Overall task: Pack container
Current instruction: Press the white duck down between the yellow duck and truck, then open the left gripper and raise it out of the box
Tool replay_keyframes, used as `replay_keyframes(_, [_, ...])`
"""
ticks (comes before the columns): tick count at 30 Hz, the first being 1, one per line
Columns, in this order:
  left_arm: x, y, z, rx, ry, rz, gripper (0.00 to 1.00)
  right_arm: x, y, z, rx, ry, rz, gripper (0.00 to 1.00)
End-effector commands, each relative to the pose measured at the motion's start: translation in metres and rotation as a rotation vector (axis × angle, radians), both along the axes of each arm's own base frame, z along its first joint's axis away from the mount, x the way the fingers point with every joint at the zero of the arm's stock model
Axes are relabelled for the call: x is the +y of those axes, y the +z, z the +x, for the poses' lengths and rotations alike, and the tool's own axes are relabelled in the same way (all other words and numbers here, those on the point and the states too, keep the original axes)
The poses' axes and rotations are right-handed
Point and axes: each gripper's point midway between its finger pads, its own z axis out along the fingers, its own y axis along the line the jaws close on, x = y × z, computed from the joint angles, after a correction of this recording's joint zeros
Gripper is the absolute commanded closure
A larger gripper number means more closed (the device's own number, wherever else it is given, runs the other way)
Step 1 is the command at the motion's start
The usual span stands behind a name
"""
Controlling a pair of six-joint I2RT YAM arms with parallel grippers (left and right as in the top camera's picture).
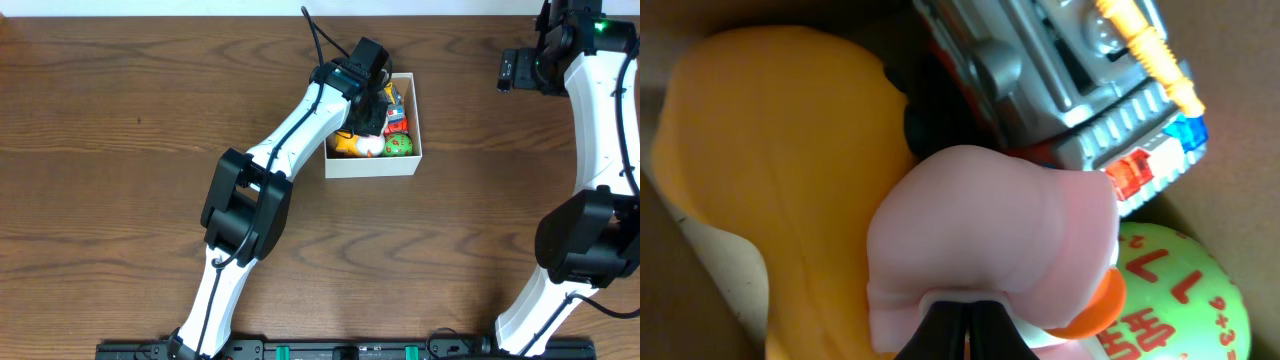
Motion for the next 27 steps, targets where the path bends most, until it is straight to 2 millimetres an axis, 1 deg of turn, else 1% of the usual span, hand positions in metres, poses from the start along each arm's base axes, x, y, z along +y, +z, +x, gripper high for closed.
replay_keyframes(1, [0.021, -0.050, -0.015, 0.079, -0.008, 0.120, 0.94, -0.004, 0.008, 0.002, -0.024, -0.023, -0.002, 0.01])
replay_keyframes(4, [0.030, -0.062, -0.022, 0.109, -0.005, 0.138, 0.94, -0.004, 0.008, 0.002, -0.024, -0.023, -0.002, 0.01])
replay_keyframes(6, [0.035, -0.066, -0.024, 0.121, 0.002, 0.145, 0.94, -0.004, 0.008, 0.002, -0.024, -0.023, -0.002, 0.01])
replay_keyframes(13, [0.050, -0.066, -0.014, 0.124, 0.038, 0.143, 0.94, -0.004, 0.008, 0.002, -0.024, -0.023, -0.002, 0.01])
replay_keyframes(16, [0.055, -0.058, -0.007, 0.109, 0.055, 0.132, 0.94, -0.004, 0.008, 0.002, -0.024, -0.023, -0.002, 0.01])
replay_keyframes(19, [0.058, -0.039, 0.004, 0.069, 0.072, 0.108, 0.94, -0.004, 0.008, 0.002, -0.024, -0.023, -0.002, 0.01])
replay_keyframes(22, [0.063, -0.012, 0.021, 0.011, 0.097, 0.074, 0.94, -0.004, 0.008, 0.002, -0.024, -0.023, -0.002, 0.01])
replay_keyframes(26, [0.068, 0.036, 0.038, -0.083, 0.124, 0.022, 0.94, -0.004, 0.008, 0.002, -0.024, -0.023, -0.002, 0.01])
replay_keyframes(27, [0.069, 0.051, 0.042, -0.115, 0.129, 0.005, 0.94, -0.004, 0.008, 0.002, -0.024, -0.023, -0.002, 0.01])
